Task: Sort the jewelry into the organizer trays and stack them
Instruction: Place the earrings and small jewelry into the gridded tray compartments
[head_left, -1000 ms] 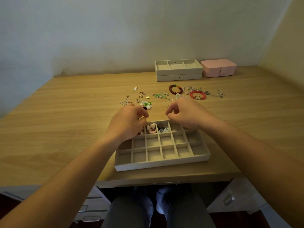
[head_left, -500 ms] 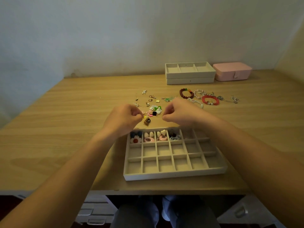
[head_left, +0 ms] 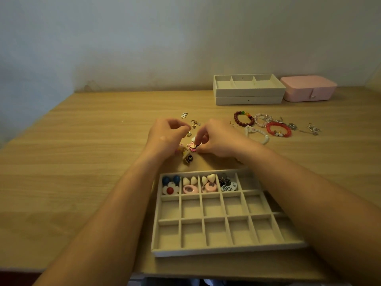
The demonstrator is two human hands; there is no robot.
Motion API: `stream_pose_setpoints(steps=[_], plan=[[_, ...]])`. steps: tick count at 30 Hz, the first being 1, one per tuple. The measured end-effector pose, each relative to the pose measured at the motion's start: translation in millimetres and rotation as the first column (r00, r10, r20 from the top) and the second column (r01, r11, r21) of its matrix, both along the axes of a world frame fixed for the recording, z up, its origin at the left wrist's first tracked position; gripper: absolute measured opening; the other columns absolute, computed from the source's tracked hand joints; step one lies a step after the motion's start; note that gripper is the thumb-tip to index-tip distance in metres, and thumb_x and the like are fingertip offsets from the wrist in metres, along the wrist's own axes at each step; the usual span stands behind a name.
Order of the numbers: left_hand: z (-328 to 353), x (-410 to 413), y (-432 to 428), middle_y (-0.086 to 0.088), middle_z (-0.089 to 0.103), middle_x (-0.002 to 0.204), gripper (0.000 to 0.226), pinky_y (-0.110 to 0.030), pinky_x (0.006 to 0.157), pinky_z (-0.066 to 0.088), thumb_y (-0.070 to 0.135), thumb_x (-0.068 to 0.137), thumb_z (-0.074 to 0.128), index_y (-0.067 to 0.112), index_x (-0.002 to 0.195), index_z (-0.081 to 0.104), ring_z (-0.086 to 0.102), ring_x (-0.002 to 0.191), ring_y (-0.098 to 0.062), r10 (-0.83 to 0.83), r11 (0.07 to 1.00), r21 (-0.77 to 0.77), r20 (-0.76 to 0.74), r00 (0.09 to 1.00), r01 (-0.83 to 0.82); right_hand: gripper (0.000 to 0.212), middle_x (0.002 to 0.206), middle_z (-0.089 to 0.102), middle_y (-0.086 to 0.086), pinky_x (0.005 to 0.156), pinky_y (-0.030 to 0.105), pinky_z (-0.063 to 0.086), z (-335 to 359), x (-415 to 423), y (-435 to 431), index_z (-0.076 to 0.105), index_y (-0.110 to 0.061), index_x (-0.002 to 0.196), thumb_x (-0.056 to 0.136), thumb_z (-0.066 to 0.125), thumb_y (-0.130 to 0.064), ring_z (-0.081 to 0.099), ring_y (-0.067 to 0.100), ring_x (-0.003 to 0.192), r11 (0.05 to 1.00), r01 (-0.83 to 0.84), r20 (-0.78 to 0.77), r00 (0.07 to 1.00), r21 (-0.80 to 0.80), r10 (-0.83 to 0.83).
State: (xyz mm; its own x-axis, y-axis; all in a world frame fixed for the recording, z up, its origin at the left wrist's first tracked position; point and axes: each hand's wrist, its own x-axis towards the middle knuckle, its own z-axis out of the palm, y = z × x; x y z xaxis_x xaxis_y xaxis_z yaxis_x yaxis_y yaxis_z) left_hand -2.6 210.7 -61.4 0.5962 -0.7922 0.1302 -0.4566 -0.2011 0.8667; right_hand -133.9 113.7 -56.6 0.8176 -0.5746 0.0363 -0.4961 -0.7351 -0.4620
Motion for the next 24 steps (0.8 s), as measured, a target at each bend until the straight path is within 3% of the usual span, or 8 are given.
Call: stream_pose_setpoints(steps=[4,8,13,17,21,24], plan=[[-2,-3,5,0.01,0.071,0.091,0.01,-0.029,0.081,0.052,0.022,0.094,0.065,0.026,0.098,0.074,0.064,0.091,-0.007,-0.051,0.999,-0.006,0.019,0.999,0.051,0.007,0.089,0.064,-0.014,0.074,0.022,0.051,2,-3,-2,0.076,-0.022,0.1,0.094,0.072,-0.022,0.059,0.001,0.084,0.999,0.003,0.038,0.999,0.053,-0.005],[0,-5,12,0.009,0.071,0.089,0.011,-0.031,0.072,0.054,0.02,0.093,0.068,0.029,0.095,0.074,0.066,0.085,-0.009,-0.144,0.989,-0.016,0.071,0.987,0.146,0.006,0.092,0.072,-0.002,0.061,0.021,0.056,18,-20,-7,0.067,-0.017,0.101,0.096,0.068,-0.021,0.072,0.01,0.075,0.943,0.049,0.229,0.965,0.328,-0.129],[4,-12,24,0.014,0.073,0.085,0.005,-0.015,0.066,0.048,0.029,0.087,0.075,0.029,0.092,0.078,0.06,0.074,0.003,-0.452,0.892,0.082,0.127,0.883,0.444,0.009,0.09,0.077,0.005,0.068,0.03,0.061,20,-55,-9,0.071,-0.009,0.103,0.095,0.07,-0.013,0.073,0.018,0.076,0.843,-0.037,0.316,0.935,0.536,-0.16],[2,-21,24,0.019,0.071,0.083,0.011,-0.013,0.06,0.041,0.038,0.085,0.076,0.035,0.095,0.079,0.057,0.07,-0.001,-0.604,0.792,0.255,0.201,0.771,0.554,0.011,0.089,0.074,0.006,0.068,0.031,0.061,13,-71,-11,0.079,-0.017,0.101,0.095,0.07,-0.014,0.068,0.016,0.072,0.832,-0.053,0.341,0.925,0.552,-0.168],[3,-31,21,0.022,0.069,0.078,0.011,-0.011,0.061,0.036,0.032,0.087,0.076,0.032,0.097,0.081,0.055,0.069,0.005,-0.666,0.744,0.306,0.26,0.699,0.595,0.019,0.087,0.07,-0.002,0.071,0.035,0.062,13,-73,-6,0.079,-0.023,0.107,0.099,0.064,-0.014,0.065,0.01,0.072,0.873,-0.06,0.355,0.925,0.484,-0.133],[5,-30,22,0.029,0.067,0.078,0.012,-0.017,0.066,0.038,0.031,0.087,0.075,0.036,0.098,0.08,0.055,0.072,0.002,-0.691,0.719,0.373,0.292,0.661,0.587,0.02,0.089,0.074,-0.006,0.072,0.032,0.063,15,-72,1,0.079,-0.023,0.11,0.097,0.067,-0.014,0.066,0.012,0.072,0.883,-0.083,0.371,0.923,0.462,-0.107]])
